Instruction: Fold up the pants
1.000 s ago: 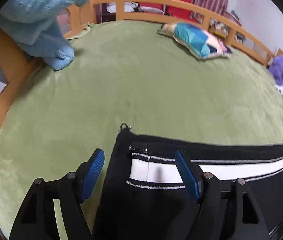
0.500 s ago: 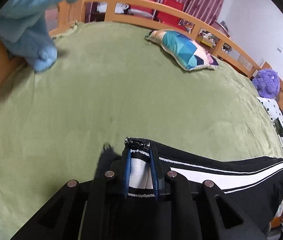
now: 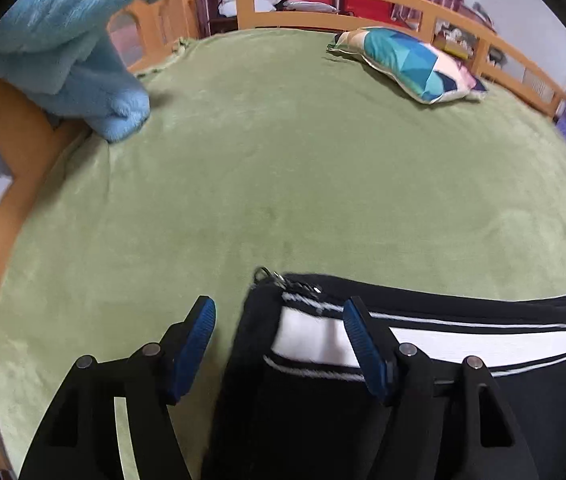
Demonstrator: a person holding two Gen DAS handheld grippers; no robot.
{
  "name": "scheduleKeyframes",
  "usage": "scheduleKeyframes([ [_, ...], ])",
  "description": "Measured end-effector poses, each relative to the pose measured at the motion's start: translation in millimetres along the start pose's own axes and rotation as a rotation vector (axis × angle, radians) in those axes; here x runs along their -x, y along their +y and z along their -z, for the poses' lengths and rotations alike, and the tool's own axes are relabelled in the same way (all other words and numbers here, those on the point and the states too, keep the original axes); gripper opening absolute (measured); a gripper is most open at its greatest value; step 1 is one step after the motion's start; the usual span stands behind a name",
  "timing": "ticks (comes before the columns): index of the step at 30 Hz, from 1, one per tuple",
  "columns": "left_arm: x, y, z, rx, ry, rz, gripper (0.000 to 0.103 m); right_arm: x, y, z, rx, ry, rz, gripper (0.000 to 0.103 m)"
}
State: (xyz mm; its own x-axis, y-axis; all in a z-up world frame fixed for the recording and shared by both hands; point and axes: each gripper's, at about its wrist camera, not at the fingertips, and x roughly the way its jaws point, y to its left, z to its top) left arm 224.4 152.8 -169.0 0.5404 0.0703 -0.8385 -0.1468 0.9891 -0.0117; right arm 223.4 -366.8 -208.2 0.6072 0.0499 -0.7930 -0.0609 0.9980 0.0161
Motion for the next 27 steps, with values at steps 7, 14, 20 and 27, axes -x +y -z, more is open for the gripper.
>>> scheduleKeyframes([
  [7,6,2,11,0.035,0.043,0.053,0.065,-61,40,-13,0.226,0.154,-0.136,0.074],
  [14,4,11,16,0.063,0.048,0.065,0.065,-50,65,-3,0.368,0.105,-0.12,0.004],
  [20,5,20,8,0.093,0.026,0.057,0.065,-24,56,-28,0.275,0.007,-0.153,0.004],
  [27,-21,0,-3,0.029,0.078,0.068,0.065,-70,60,-23,0.259,0.084,-0.09,0.011],
])
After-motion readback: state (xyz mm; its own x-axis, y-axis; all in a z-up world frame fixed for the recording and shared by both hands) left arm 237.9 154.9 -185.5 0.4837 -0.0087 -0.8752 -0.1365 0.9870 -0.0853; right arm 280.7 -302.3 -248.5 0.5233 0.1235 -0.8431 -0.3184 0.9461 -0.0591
